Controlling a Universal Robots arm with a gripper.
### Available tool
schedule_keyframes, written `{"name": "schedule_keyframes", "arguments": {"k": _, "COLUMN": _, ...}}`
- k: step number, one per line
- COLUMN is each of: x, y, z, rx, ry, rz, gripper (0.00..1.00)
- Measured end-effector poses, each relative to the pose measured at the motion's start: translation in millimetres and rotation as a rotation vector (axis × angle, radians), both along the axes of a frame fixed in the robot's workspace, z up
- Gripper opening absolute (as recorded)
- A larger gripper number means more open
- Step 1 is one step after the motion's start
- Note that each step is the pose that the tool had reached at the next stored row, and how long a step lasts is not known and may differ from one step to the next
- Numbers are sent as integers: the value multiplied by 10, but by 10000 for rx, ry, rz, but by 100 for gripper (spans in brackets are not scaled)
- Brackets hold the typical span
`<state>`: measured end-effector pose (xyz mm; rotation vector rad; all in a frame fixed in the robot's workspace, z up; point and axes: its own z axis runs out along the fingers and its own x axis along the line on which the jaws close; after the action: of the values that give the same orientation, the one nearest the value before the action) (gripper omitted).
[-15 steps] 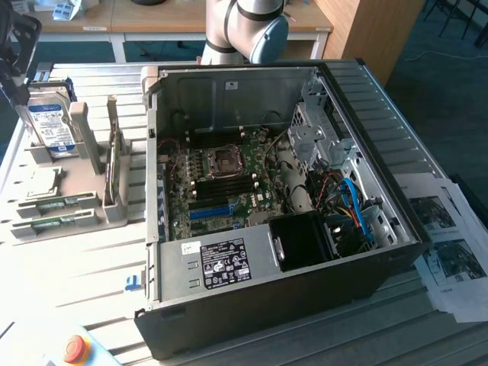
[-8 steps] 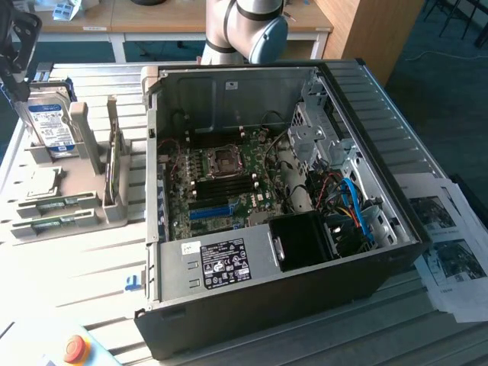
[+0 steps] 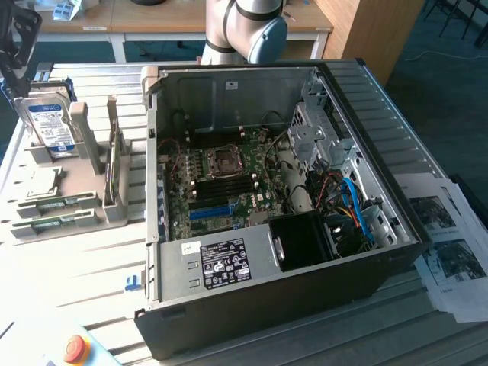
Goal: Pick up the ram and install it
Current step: 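Reach for the ram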
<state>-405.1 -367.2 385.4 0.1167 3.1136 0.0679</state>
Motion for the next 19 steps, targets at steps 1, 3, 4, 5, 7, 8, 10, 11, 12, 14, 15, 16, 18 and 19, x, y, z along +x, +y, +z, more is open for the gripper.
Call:
{"name": "schedule_keyframes", "arguments": {"k": 1, "x": -3, "y": 13, "z": -1, "rx": 1, "ry": 0, "rz": 0, "gripper": 10}}
{"name": "schedule_keyframes", "arguments": {"k": 3, "x": -9, "y": 40, "z": -3, "rx": 0, "ry": 0, "rz": 1, "gripper": 10}}
{"name": "schedule_keyframes", "arguments": {"k": 4, "x": -12, "y": 55, "z": -4, "rx": 0, "ry": 1, "rz": 1, "gripper": 10}}
{"name": "schedule_keyframes", "arguments": {"k": 5, "x": -15, "y": 69, "z": -6, "rx": 1, "ry": 0, "rz": 1, "gripper": 10}}
{"name": "schedule_keyframes", "arguments": {"k": 7, "x": -22, "y": 101, "z": -8, "rx": 0, "ry": 0, "rz": 1, "gripper": 10}}
{"name": "schedule_keyframes", "arguments": {"k": 8, "x": -25, "y": 117, "z": -10, "rx": 0, "ry": 0, "rz": 1, "gripper": 10}}
{"name": "schedule_keyframes", "arguments": {"k": 10, "x": -32, "y": 149, "z": -12, "rx": 0, "ry": 0, "rz": 0, "gripper": 10}}
{"name": "schedule_keyframes", "arguments": {"k": 11, "x": -36, "y": 164, "z": -14, "rx": 0, "ry": 0, "rz": 0, "gripper": 10}}
{"name": "schedule_keyframes", "arguments": {"k": 12, "x": -39, "y": 179, "z": -15, "rx": 0, "ry": 0, "rz": 0, "gripper": 10}}
{"name": "schedule_keyframes", "arguments": {"k": 14, "x": -48, "y": 206, "z": -17, "rx": 0, "ry": 0, "rz": 1, "gripper": 10}}
{"name": "schedule_keyframes", "arguments": {"k": 15, "x": -52, "y": 219, "z": -19, "rx": 0, "ry": 0, "rz": 1, "gripper": 10}}
{"name": "schedule_keyframes", "arguments": {"k": 16, "x": -56, "y": 233, "z": -20, "rx": 1, "ry": -1, "rz": 1, "gripper": 10}}
{"name": "schedule_keyframes", "arguments": {"k": 18, "x": -66, "y": 260, "z": -22, "rx": 0, "ry": 0, "rz": 1, "gripper": 10}}
{"name": "schedule_keyframes", "arguments": {"k": 19, "x": -71, "y": 272, "z": -23, "rx": 1, "ry": 1, "rz": 1, "gripper": 10}}
